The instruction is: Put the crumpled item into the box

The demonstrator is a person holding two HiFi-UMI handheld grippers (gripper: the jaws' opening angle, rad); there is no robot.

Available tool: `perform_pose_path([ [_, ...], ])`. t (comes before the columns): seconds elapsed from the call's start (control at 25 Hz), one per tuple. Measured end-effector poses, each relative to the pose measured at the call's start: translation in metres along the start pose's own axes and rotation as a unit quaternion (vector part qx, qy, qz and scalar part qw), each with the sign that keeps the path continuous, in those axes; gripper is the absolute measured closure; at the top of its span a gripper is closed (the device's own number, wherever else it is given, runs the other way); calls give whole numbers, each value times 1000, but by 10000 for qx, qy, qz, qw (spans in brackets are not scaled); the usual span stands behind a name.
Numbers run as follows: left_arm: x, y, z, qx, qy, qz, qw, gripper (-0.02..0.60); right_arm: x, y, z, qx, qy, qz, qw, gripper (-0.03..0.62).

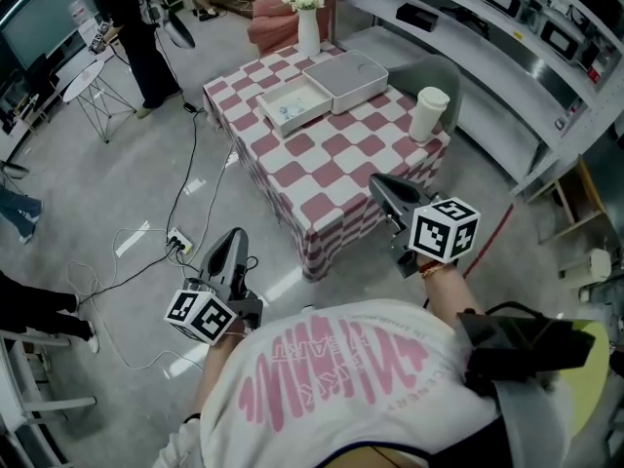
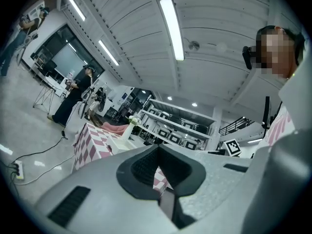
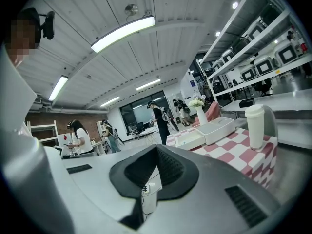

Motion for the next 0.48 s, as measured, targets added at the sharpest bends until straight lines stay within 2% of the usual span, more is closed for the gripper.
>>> perform_pose_path([
  [0.48,-36,32,17,37,-123,138,9998,574,-10,30,44,219,79,-120,9997,589],
])
Point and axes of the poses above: the fingertips, and each gripper's own axes: z backward along the fingers, x to its left, y out of its underside, the point moved 5 cm from there along z, backward along the fingers, and after that the axes turned 3 degrees about x, right-handed, at the moved point
